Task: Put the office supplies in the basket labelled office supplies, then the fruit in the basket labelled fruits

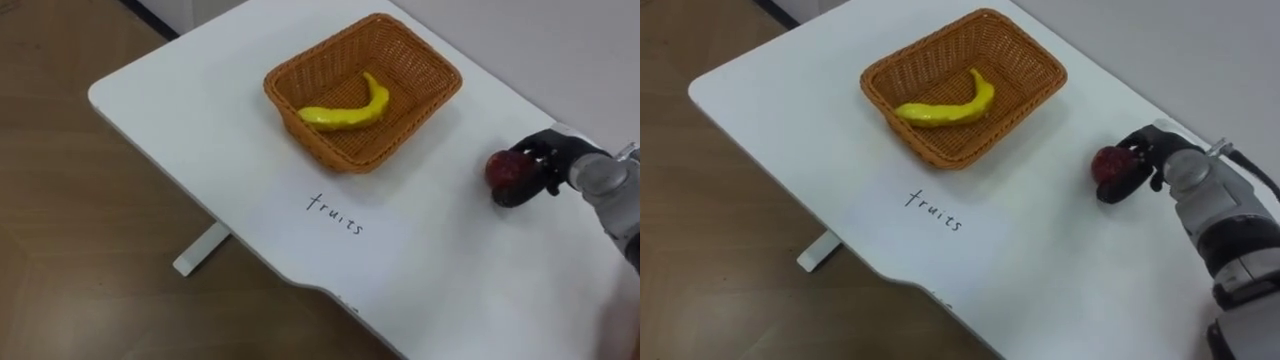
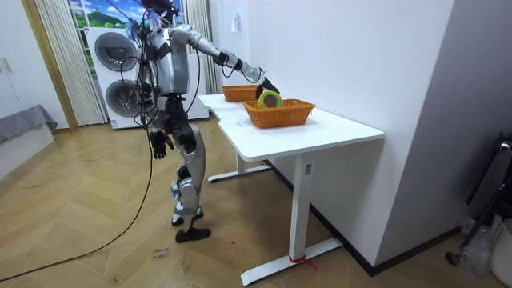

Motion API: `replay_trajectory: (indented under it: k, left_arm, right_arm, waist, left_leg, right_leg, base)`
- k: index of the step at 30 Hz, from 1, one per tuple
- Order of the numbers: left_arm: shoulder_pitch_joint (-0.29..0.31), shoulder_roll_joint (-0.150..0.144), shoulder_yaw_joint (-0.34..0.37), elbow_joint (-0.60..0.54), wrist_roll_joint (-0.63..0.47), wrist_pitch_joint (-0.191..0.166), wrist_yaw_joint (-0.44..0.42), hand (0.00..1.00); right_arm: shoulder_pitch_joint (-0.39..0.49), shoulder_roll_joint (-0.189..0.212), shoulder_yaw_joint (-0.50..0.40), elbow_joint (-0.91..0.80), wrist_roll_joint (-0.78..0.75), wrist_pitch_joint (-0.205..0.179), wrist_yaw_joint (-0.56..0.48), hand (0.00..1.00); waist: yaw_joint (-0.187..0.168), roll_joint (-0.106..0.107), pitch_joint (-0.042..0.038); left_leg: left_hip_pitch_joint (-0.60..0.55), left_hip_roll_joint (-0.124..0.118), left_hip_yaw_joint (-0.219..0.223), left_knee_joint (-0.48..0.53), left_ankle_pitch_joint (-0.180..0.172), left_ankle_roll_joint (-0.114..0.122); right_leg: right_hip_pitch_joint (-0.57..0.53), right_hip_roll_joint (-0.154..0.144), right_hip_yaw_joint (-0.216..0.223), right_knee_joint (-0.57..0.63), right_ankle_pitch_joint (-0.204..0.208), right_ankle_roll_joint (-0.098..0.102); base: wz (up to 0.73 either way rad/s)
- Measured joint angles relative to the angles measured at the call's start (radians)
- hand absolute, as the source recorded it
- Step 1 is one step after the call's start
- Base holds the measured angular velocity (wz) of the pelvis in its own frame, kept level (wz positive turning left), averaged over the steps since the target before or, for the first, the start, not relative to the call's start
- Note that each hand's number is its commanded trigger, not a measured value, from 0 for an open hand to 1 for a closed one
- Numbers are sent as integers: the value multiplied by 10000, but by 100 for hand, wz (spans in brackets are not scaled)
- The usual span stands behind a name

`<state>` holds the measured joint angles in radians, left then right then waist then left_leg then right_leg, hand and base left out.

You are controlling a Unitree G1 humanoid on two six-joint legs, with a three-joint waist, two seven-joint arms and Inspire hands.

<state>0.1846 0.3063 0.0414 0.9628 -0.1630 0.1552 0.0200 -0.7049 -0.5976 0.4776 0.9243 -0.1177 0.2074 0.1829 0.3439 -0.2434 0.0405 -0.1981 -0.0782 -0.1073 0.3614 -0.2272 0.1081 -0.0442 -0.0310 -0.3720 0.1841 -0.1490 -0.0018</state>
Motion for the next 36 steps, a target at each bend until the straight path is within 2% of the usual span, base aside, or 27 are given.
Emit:
replay_trajectory:
  k: [4,10,12,16,17,19,23,27,31,32,36]
  left_arm:
    - [42,-88,329,-21,-1,-37,35,0]
    - [168,-103,747,9,-5,-35,78,0]
    - [310,-194,908,7,-20,-34,73,0]
    - [662,-291,1107,9,-41,-35,85,0]
    - [801,-368,1127,9,-28,-36,91,0]
    - [903,-477,1161,8,-19,-34,91,0]
    - [900,-565,1222,-12,-22,-43,88,0]
    - [976,-625,1226,-3,-23,-40,79,0]
    - [898,-661,1327,12,-35,-41,72,0]
    - [890,-680,1329,11,-34,-42,74,0]
    - [875,-652,1322,134,-28,-100,98,0]
  right_arm:
    - [0,-7,-196,-956,-32,36,304,100]
    - [0,-82,-1330,-1785,-66,-12,330,100]
    - [0,-305,-1661,-2165,-71,-4,327,100]
    - [12,-584,-1882,-3066,174,40,239,100]
    - [12,-677,-1882,-3526,162,44,239,100]
    - [12,-793,-1883,-4145,166,23,243,100]
    - [12,-803,-1878,-4684,145,33,482,100]
    - [12,-801,-1869,-5495,-19,127,707,100]
    - [13,-800,-1868,-6161,-202,125,898,100]
    - [15,-798,-1863,-6265,-266,125,968,100]
    - [15,-796,-1771,-6302,-854,169,1046,100]
  waist:
    - [-301,0,-41]
    - [-681,155,-291]
    - [-819,221,-381]
    - [-1027,338,-404]
    - [-1173,408,-471]
    - [-1260,495,-481]
    - [-1402,442,-512]
    - [-1428,441,-502]
    - [-1425,388,-446]
    - [-1408,400,-410]
    - [-1181,109,-341]
  left_leg:
    - [23,1,4,-15,1,2]
    - [457,-14,-52,-189,9,15]
    - [668,-38,-49,-273,11,19]
    - [1212,-34,-54,-525,13,22]
    - [1294,-35,-74,-602,13,21]
    - [1446,-36,-71,-698,19,12]
    - [1633,-36,-98,-771,50,-30]
    - [1781,-39,-88,-890,90,-18]
    - [1915,-43,-117,-887,105,-14]
    - [1975,-53,-158,-903,104,-13]
    - [2117,-62,-305,-980,106,-11]
  right_leg:
    - [0,12,149,-4,-1,1]
    - [362,-12,150,0,-15,25]
    - [539,-43,159,13,-57,93]
    - [983,-43,173,-4,-95,152]
    - [1053,-37,176,-11,-95,152]
    - [1191,-28,209,-65,-95,152]
    - [1397,-9,195,-173,-96,151]
    - [1487,-26,214,-150,-97,151]
    - [1581,-33,223,-147,-101,155]
    - [1641,-37,220,-148,-102,156]
    - [1795,-27,101,-163,-121,185]
  base:
    - [0]
    - [5]
    - [0]
    - [1]
    - [0]
    - [0]
    - [2]
    - [0]
    - [2]
    - [8]
    - [8]
